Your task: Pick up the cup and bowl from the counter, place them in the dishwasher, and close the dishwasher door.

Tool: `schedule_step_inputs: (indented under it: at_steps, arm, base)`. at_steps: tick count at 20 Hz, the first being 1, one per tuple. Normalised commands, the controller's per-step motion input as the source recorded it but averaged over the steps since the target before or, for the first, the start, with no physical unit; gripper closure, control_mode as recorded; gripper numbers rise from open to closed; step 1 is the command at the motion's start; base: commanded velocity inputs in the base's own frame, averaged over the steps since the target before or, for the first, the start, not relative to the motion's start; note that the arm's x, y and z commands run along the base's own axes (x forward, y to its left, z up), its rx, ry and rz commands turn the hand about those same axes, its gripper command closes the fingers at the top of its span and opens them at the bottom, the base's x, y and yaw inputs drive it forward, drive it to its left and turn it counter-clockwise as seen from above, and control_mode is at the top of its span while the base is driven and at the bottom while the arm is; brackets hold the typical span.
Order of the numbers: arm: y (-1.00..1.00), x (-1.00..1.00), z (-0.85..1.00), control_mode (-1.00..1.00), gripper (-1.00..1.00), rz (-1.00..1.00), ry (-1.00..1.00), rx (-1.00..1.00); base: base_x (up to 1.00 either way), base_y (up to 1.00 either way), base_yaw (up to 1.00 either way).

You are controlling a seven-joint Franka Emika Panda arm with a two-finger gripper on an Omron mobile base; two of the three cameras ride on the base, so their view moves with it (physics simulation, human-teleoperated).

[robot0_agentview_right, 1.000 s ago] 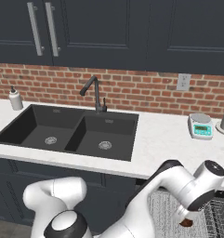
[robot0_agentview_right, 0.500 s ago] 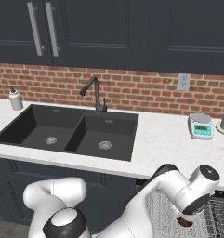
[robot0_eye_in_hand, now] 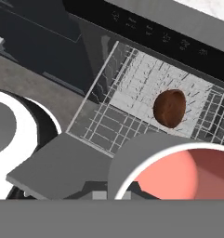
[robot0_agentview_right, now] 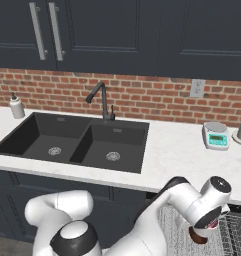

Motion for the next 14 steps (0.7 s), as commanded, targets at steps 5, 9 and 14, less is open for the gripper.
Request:
schedule_step_inputs:
  at_steps: [5,9,14]
  arm:
    - [-0.10,0.10,-0.18,-1.00,1.00,-0.18,0.09,0.04]
    - [-0.03,0.00,-0.35,-1.00,1.00,-0.06,0.06,0.00]
    - [0.00,0.00,-0.52,-1.00,1.00,0.00,0.01,0.01]
  base:
    - [0.00,0.00,0.00]
    - [0.00,0.00,0.00]
    - [0.00,0.00,0.00]
